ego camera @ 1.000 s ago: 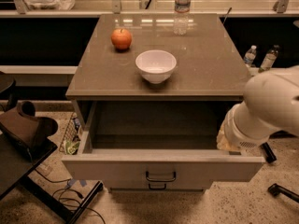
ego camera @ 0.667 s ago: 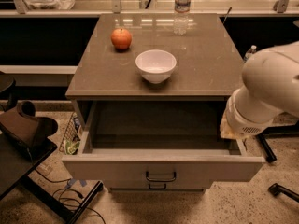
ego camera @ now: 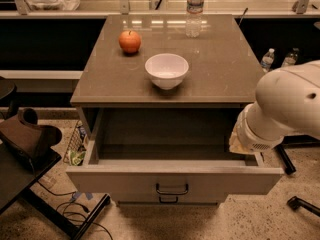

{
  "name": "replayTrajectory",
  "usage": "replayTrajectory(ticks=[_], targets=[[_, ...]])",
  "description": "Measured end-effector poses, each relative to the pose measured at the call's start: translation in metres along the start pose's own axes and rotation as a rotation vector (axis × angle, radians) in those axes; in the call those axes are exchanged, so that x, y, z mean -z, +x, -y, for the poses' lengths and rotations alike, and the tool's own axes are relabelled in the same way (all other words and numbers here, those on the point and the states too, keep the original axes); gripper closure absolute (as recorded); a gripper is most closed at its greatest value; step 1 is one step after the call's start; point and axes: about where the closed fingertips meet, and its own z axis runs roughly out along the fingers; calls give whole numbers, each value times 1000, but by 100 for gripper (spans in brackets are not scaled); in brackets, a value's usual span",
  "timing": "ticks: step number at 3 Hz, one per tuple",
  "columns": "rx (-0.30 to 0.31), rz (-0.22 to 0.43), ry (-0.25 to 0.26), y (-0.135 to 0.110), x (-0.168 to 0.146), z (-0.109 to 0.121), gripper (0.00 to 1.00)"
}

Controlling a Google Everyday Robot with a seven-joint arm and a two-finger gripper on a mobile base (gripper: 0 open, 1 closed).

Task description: Open top drawer

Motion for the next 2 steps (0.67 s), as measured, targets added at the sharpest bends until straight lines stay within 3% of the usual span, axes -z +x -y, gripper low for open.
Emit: replayTrajectory(ticks=[1, 2], targets=[[2, 96, 15, -18, -41, 0, 100], [28, 165, 56, -38, -67, 15, 100]])
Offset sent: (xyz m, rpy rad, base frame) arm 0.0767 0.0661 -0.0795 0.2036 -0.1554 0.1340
